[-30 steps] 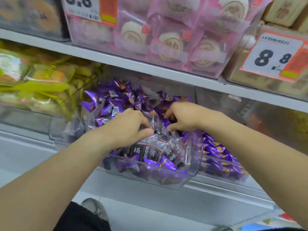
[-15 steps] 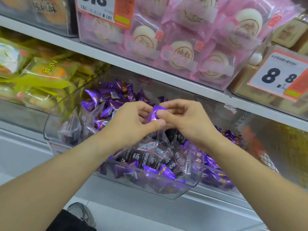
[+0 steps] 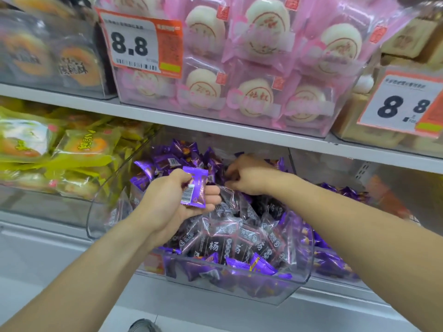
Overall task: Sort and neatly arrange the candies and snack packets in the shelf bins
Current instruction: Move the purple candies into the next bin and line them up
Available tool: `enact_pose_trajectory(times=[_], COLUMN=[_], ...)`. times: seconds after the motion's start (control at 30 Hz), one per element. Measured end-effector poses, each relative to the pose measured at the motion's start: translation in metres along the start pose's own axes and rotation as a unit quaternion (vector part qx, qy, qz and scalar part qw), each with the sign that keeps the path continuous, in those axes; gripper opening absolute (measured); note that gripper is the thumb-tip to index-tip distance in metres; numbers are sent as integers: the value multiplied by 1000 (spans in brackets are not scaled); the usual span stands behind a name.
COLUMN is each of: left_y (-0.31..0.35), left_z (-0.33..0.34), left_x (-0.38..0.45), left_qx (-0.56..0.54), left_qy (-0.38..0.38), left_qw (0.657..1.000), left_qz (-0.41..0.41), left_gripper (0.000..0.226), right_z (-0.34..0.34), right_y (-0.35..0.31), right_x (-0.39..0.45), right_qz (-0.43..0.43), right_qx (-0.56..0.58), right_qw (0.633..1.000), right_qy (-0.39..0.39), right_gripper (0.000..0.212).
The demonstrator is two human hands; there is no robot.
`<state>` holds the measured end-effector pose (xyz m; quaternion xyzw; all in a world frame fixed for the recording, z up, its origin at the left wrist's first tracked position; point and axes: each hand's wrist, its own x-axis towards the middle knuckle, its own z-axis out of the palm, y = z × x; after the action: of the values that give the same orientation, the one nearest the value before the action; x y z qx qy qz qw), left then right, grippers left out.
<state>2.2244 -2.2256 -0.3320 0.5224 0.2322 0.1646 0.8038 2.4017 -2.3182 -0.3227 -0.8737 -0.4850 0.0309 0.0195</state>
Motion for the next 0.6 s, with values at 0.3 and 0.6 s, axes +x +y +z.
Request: enact_pose_trajectory(times=[0.3, 0.6], left_y=[-8, -14], left_z=[-1, 34], left_x=[1, -13], left_qx=[53, 126], left_qy=[-13, -74], left_qw=[998, 988], left_qz=[37, 49], left_gripper=[46, 32], right_z=[-14, -18], right_y=[-6, -6], right_x=[-50, -141], right_qz=[19, 121], right_qx=[228, 743], right_qw=[963, 658], right_qy=[142, -16], right_gripper=[17, 27])
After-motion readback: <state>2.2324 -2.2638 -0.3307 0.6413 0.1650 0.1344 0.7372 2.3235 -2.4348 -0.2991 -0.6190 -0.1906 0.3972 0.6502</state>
